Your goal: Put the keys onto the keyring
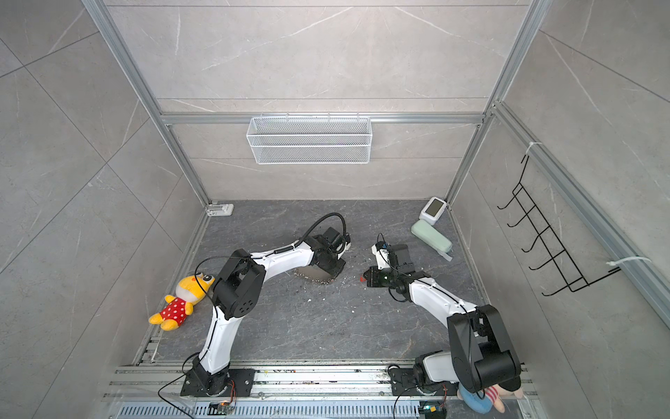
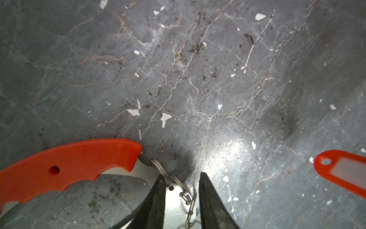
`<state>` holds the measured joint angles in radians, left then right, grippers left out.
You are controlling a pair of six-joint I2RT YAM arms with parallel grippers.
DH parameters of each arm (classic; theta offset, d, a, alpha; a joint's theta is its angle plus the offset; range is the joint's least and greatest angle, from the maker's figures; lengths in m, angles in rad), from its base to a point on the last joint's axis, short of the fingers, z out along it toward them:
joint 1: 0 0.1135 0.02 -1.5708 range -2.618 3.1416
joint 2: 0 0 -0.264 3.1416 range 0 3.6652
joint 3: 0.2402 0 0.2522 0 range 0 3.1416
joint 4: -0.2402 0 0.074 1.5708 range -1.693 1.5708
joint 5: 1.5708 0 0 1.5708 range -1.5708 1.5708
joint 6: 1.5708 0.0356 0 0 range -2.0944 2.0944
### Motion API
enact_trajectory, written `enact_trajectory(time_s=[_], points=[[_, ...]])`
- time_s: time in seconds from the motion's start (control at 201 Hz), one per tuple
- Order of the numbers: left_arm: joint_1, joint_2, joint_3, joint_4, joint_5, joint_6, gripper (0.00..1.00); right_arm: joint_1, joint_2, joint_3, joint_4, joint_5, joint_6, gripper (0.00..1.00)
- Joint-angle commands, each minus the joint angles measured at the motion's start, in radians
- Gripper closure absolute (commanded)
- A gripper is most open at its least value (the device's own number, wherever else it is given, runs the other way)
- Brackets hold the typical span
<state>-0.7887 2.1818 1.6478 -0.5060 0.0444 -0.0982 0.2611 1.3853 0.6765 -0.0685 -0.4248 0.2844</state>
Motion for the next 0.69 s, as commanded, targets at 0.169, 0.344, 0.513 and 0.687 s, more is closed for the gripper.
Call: enact_trajectory(time_s=[0.169,0.344,0.513,0.687], points=[[-0.007,-0.027,0.026,-0.035,-0.031,-0.022,0.77,-0.009,-0.022,-0.017,0.017,-0.022,0.009,1.0],[-0.011,-0.014,0.023,-0.038,-0.038,-0.024,0.68,-0.011,-0.026,-0.023,0.021,-0.025,0.01,1.0],[-0.011,0.021,0.032,-0.051,-0.061,-0.001,0.78,-0.013,-0.035,-0.026,0.019,-0.027,0.009,1.0],[0.002,0.003,0.054,-0.058,-0.074,0.023,1.0,-0.017,-0.039,-0.029,0.019,-0.027,0.01,1.0]])
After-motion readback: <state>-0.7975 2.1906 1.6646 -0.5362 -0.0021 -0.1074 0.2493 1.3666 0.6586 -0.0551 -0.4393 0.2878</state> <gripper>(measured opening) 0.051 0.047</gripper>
